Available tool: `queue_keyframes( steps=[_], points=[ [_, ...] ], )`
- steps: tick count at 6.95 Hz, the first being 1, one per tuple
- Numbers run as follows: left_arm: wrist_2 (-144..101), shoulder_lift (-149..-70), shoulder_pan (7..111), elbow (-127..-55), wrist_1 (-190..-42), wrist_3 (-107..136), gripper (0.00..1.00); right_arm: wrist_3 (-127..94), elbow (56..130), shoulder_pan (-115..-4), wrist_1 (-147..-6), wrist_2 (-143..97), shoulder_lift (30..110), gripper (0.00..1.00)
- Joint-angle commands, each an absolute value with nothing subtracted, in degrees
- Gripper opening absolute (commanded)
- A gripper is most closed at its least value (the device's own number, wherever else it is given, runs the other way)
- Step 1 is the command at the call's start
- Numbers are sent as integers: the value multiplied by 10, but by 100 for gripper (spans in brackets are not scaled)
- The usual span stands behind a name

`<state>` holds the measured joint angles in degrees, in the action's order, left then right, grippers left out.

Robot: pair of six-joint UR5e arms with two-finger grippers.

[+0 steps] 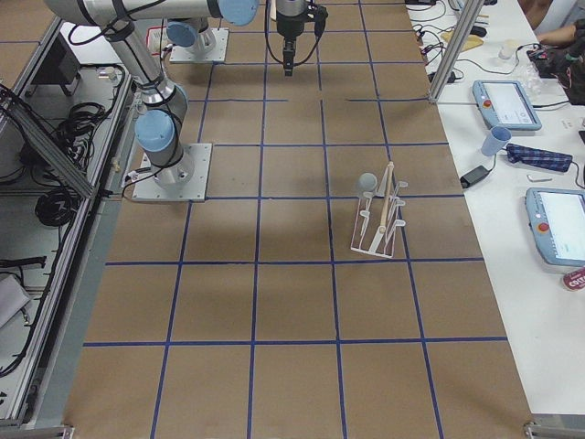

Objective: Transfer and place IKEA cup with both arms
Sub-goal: 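Move the right gripper toward the grey-white cup hanging on the wire rack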

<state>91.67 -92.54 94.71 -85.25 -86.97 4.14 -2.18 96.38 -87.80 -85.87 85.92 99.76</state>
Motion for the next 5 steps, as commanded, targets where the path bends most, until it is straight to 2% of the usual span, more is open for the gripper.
queue_keyframes(
  steps=[1,5],
  points=[
    [917,-925,947,-853,-869,40,100,-21,964,-878,-860,860,995,100],
    [918,-925,947,-854,-870,40,100,-21,964,-876,-853,863,993,100]
  ],
)
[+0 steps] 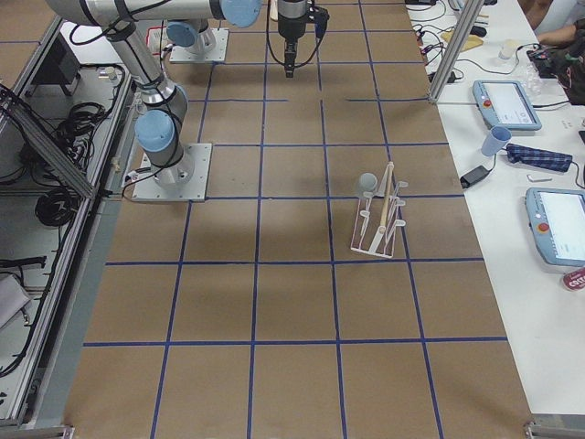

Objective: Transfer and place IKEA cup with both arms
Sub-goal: 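Move the right gripper toward the grey-white cup hanging on the wire rack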

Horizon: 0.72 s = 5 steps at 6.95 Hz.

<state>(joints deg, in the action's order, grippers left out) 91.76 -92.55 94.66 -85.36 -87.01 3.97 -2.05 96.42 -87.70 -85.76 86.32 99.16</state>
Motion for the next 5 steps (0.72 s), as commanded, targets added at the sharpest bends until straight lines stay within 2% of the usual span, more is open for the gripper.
queue_keyframes(
  steps=[1,5],
  points=[
    [918,-925,947,-855,-869,40,100,-22,964,-876,-850,868,994,100],
    [918,-925,947,-856,-869,40,100,66,962,-865,-864,867,979,100]
  ],
)
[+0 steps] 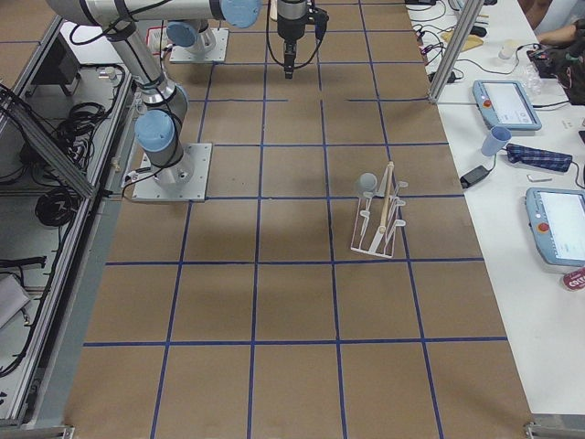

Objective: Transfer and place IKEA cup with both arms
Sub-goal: 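Move the right gripper toward the grey-white cup hanging on the wire rack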

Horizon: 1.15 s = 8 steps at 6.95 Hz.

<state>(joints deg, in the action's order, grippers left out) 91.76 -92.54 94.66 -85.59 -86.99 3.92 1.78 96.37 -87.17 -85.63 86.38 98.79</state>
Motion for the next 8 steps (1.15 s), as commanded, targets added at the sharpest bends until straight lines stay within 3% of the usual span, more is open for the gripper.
queue_keyframes(
  steps=[1,5,8],
  points=[
    [918,-925,947,-856,-870,40,100,134,962,-842,-887,869,970,100],
    [918,-925,947,-856,-869,40,100,401,962,-725,-1004,868,898,100],
    [917,-925,947,-856,-870,40,100,541,957,-701,-1100,869,832,100]
  ],
)
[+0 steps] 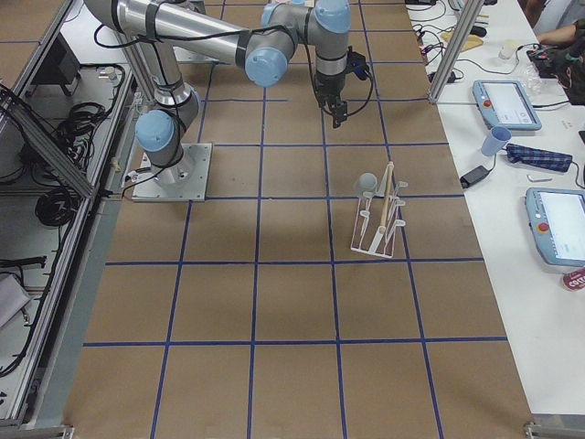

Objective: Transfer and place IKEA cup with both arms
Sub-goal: 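Lower the right gripper around the cup's base and close on it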

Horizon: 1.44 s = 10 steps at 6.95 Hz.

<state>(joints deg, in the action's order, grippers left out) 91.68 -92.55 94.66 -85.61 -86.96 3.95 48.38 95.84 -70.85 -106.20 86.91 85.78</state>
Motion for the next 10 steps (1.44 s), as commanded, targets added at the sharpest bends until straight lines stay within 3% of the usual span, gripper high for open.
queue_keyframes(
  steps=[1,10],
  points=[
    [917,-925,947,-856,-869,40,100,591,957,-690,-1122,869,813,100],
    [918,-925,947,-856,-869,39,100,695,937,-650,-1223,866,703,100]
  ],
)
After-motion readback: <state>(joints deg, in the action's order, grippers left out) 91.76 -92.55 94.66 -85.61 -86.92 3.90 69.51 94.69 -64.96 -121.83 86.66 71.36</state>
